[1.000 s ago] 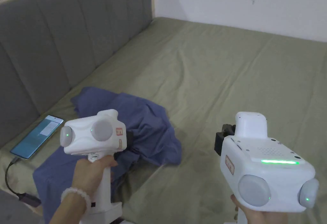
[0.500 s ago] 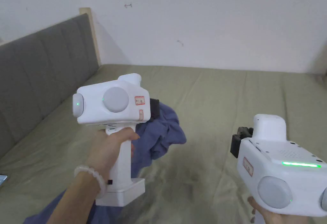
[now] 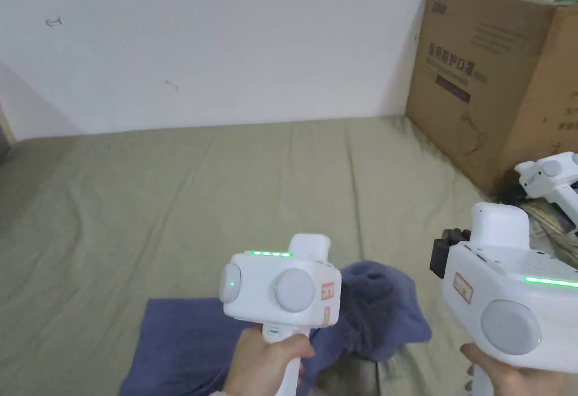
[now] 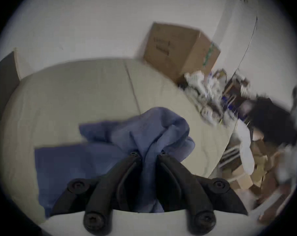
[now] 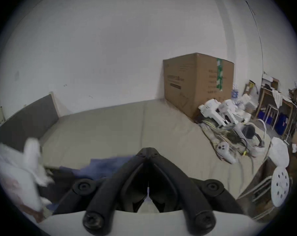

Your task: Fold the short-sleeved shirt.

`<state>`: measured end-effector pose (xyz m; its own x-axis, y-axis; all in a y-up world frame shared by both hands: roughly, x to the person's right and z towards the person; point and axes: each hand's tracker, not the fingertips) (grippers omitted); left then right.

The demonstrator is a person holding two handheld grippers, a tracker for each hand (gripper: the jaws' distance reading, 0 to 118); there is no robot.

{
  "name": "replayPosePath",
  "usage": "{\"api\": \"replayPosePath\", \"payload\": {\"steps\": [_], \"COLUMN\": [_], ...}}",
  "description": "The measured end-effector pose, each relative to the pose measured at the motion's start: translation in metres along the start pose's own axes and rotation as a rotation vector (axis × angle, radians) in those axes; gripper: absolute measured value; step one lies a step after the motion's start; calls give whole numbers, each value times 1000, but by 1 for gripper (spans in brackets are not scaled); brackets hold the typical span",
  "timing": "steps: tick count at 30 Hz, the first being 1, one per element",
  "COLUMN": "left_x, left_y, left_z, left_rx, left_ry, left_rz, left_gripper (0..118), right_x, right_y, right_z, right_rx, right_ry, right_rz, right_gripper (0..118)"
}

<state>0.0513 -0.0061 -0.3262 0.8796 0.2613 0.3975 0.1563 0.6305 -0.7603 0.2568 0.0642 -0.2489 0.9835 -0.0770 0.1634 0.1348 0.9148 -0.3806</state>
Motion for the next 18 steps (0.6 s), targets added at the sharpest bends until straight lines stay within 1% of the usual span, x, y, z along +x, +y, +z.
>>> {"api": "replayPosePath", "payload": {"steps": [1, 3, 6, 8, 9, 10, 11, 12, 13, 14, 15, 18], "left_x": [-2, -10, -12, -14, -16, -17, -19, -20, -23, -26, -29, -48], "left_y": [-15, -44, -72, -76, -74, -70, -65, -61, -57, -53, -49, -40], "left_z": [-15, -33, -45, -41, -39, -37, -32, -29, -23, -14, -4, 26], "left_rx": [-74, -128, -182, -156, -155, -158, -158, -151, -127, -89, -55, -11], "left_ry": [6, -34, -12, 4, 2, -1, 1, 4, -1, -3, 3, 23], "left_rz": [38, 90, 66, 44, 46, 47, 51, 55, 61, 62, 68, 103], "left_gripper": [12, 12, 12, 12, 14, 25, 57, 87, 106, 114, 112, 110], "right_x": [3, 6, 3, -1, -3, -7, -11, -15, -19, -23, -26, -37], "right_y": [-5, -14, -25, -30, -32, -34, -35, -36, -36, -36, -37, -37], "right_z": [-2, -6, -11, -13, -14, -13, -14, -14, -15, -14, -14, -16], "right_rx": [-17, -47, -84, -103, -110, -115, -120, -123, -125, -128, -130, -138], "right_ry": [-9, -14, -13, -3, 3, 11, 18, 22, 30, 39, 47, 72], "right_rz": [-1, 7, 21, 21, 21, 24, 32, 40, 48, 53, 57, 66], "right_gripper": [1, 1, 1, 1, 1, 1, 1, 1, 1, 1, 1, 1]}}
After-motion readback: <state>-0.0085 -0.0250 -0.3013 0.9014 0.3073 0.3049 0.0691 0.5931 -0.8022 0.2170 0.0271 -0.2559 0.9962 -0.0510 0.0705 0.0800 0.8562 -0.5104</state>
